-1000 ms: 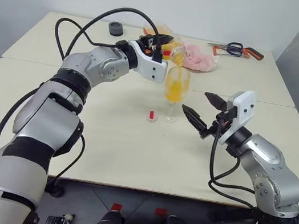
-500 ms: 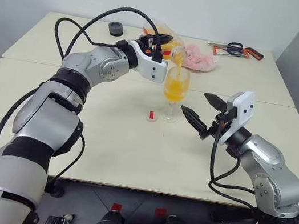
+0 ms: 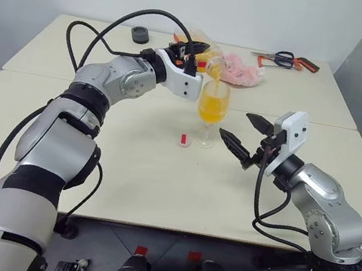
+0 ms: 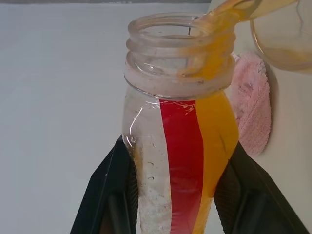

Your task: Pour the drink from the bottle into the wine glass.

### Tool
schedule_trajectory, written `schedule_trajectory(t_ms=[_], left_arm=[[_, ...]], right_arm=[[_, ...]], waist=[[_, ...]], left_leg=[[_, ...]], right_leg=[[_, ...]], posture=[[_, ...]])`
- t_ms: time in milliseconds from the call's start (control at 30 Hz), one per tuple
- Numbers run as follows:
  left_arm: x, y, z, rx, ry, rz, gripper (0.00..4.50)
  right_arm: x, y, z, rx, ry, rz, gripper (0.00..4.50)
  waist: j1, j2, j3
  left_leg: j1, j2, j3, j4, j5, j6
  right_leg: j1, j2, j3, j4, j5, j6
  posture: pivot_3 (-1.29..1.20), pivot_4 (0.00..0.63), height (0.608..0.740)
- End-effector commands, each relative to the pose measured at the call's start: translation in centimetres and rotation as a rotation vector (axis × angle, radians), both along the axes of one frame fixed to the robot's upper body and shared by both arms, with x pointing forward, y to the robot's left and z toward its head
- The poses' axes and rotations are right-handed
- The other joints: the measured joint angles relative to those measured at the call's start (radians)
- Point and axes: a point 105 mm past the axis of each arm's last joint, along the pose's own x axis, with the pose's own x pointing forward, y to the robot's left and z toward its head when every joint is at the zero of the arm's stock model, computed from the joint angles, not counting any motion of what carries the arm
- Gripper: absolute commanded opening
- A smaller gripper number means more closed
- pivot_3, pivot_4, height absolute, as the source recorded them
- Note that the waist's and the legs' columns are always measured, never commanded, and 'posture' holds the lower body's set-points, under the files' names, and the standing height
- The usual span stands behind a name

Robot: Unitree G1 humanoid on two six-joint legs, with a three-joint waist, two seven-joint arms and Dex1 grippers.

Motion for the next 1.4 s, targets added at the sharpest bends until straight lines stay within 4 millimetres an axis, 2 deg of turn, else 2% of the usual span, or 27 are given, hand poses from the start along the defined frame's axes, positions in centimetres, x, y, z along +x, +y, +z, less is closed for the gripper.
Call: schedule_trajectory(t_ms=[33,1400], left_arm=[[-0.53,-0.35,2.88,-0.018,-0.079,-0.026,1.64],[-0.57,-0.5,2.75,0.003,-0.088,-0.029,1.64]], right_arm=[[-0.75,0.34,1.0,0.012,-0.043,0.028,4.5],[-0.96,0.58,0.79,0.002,-0.037,0.045,4.5]], waist=[[0.0,0.0,0.0],[0.0,0.0,0.0]], left_leg=[[0.0,0.0,0.0,0.0,0.0,0.0],[0.0,0.0,0.0,0.0,0.0,0.0]], right_leg=[[0.0,0.0,0.0,0.0,0.0,0.0],[0.0,0.0,0.0,0.0,0.0,0.0]], posture=[[0.0,0.15,0.74],[0.0,0.15,0.74]])
